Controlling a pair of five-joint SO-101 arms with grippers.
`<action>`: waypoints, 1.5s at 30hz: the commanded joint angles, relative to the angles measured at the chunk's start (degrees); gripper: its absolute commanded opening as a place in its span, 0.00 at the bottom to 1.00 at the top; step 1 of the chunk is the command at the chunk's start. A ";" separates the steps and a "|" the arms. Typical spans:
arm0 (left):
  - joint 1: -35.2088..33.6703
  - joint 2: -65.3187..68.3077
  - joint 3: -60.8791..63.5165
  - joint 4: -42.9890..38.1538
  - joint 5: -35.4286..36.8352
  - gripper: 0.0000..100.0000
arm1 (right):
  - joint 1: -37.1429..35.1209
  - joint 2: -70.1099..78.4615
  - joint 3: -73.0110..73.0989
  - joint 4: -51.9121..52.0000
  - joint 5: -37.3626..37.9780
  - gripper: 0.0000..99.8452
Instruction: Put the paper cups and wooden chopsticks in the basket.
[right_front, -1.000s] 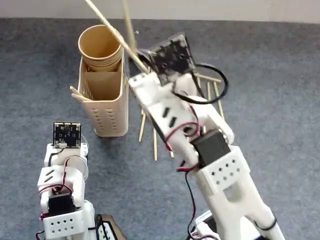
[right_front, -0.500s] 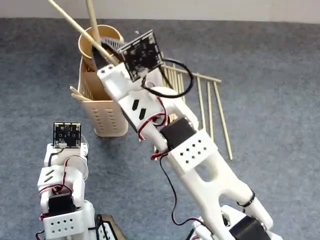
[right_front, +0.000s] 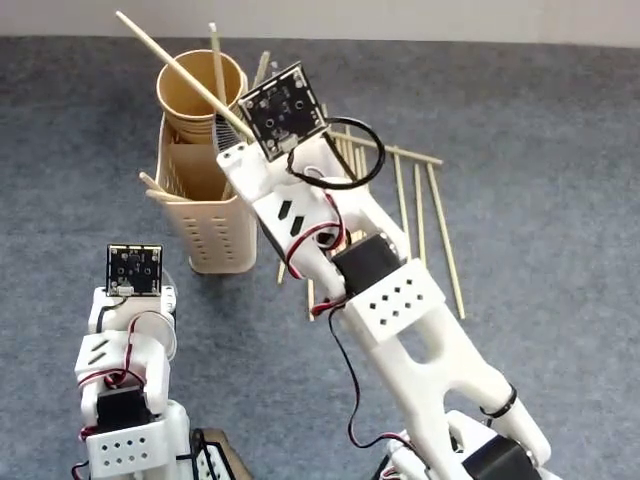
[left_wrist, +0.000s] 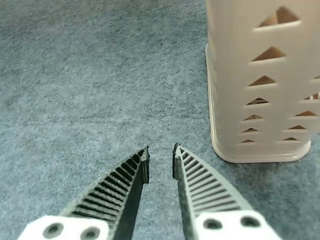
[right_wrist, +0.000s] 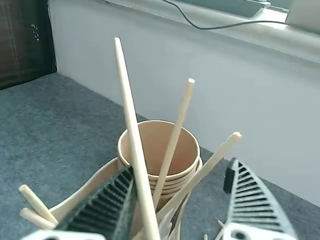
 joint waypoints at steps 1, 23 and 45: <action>0.57 -0.48 0.92 0.18 -0.70 0.11 | 2.51 -2.68 0.22 0.22 0.53 0.26; 0.75 -0.48 0.92 0.18 -0.70 0.11 | 20.35 -8.48 25.54 7.69 0.53 0.02; 0.75 -0.48 0.92 0.88 -0.70 0.11 | 20.62 -8.57 30.73 24.75 0.26 0.18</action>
